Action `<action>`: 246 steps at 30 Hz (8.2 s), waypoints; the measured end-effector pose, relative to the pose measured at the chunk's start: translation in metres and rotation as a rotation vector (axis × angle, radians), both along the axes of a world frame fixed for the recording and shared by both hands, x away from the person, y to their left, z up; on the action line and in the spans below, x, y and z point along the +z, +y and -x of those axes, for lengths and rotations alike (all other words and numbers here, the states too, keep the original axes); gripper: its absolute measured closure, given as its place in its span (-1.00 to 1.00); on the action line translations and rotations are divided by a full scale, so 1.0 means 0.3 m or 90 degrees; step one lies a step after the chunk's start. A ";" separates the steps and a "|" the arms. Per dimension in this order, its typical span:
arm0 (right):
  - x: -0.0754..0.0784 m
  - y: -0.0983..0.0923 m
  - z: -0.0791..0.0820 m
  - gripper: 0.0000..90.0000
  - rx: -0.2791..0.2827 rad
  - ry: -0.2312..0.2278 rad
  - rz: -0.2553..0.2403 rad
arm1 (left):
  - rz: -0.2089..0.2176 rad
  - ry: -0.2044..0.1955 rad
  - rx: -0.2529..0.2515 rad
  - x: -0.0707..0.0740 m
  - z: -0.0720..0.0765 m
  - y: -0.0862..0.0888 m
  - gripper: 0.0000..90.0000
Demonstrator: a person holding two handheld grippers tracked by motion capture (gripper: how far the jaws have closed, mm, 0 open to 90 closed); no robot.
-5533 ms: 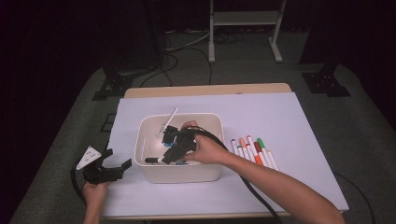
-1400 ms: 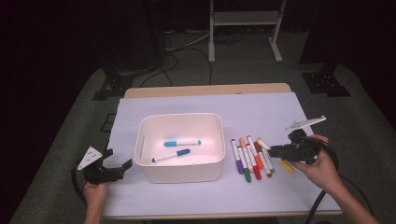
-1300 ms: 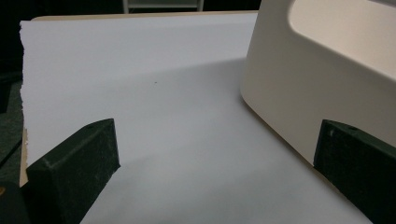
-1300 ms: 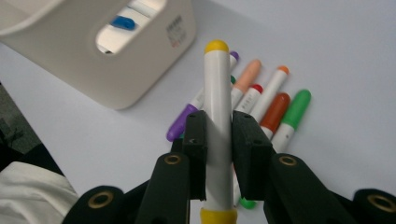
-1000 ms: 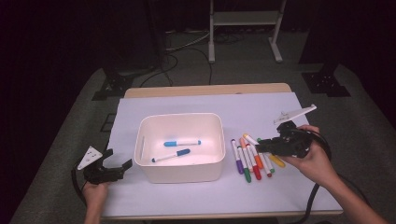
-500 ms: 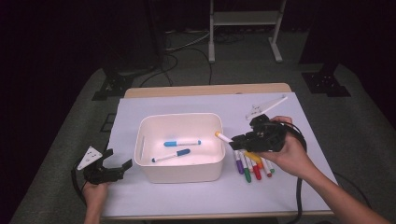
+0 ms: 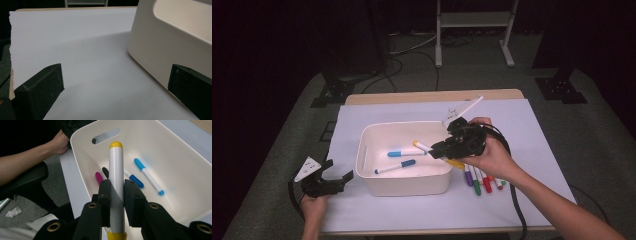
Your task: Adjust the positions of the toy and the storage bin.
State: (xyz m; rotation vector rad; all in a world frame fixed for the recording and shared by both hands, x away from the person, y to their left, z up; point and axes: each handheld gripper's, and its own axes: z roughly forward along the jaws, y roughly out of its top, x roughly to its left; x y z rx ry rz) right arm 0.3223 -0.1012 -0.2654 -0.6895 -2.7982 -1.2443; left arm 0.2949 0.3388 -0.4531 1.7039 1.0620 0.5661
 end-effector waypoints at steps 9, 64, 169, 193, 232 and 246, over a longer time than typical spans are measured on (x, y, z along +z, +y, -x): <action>-0.028 0.130 -0.030 0.68 0.051 0.002 0.003 | -0.006 0.000 -0.003 0.000 -0.001 -0.002 -1.00; -0.169 0.392 -0.111 0.39 0.125 0.023 0.098 | 0.000 0.005 -0.006 0.000 -0.003 -0.003 -1.00; -0.444 -0.637 -0.031 0.69 -0.361 0.061 0.060 | -0.012 0.007 -0.003 -0.001 -0.004 -0.008 -1.00; -0.073 -0.384 0.036 0.69 -0.189 0.005 -0.005 | -0.013 0.008 -0.005 0.000 -0.004 -0.007 -1.00; -0.074 0.177 -0.034 0.69 0.076 0.019 0.021 | -0.005 0.004 -0.005 0.000 -0.002 -0.003 -1.00; -0.156 0.312 -0.077 0.69 0.125 0.026 0.056 | 0.000 0.006 -0.006 0.000 -0.004 -0.003 -1.00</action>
